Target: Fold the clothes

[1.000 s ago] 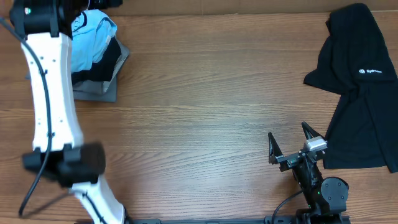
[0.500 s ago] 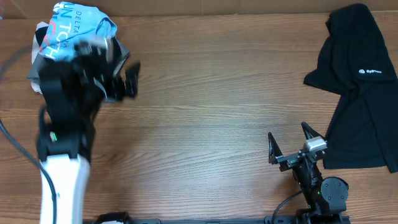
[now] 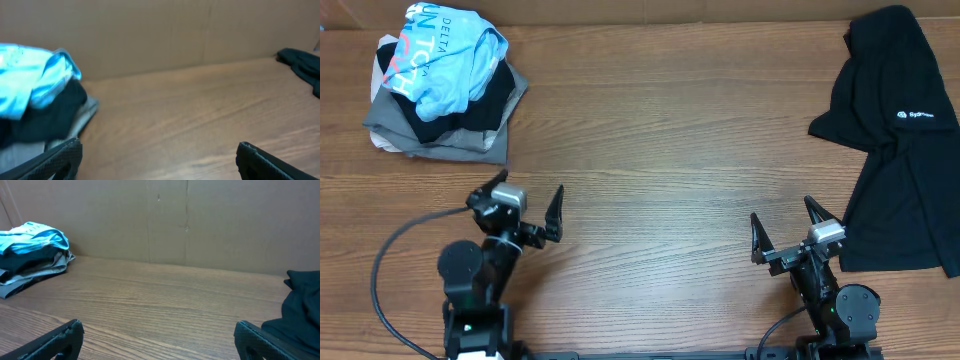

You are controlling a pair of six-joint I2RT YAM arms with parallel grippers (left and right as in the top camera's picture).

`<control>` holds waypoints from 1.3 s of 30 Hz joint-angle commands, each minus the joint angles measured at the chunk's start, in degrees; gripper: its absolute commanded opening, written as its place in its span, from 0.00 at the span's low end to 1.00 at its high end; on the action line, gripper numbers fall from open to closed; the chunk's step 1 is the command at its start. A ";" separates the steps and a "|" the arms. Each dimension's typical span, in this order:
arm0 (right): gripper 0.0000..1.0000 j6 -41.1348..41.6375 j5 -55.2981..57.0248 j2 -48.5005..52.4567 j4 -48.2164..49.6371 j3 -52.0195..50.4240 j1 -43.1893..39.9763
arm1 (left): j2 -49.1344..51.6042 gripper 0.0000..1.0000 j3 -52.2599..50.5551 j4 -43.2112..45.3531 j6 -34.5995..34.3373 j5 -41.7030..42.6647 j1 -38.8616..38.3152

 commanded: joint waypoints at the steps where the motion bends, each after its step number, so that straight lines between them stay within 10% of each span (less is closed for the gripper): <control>1: 1.00 0.37 -0.22 -0.57 0.35 -0.61 0.28 | -4.17 1.00 -4.11 0.85 -1.05 -1.14 -0.55; 23: 1.00 0.35 -0.22 -0.57 0.35 -0.61 0.26 | -36.54 1.00 -11.13 -21.44 -0.63 -16.28 -4.28; 39: 1.00 0.35 -0.22 -0.57 0.35 -0.61 0.26 | -36.33 1.00 -11.13 -21.46 -0.90 -17.00 -4.13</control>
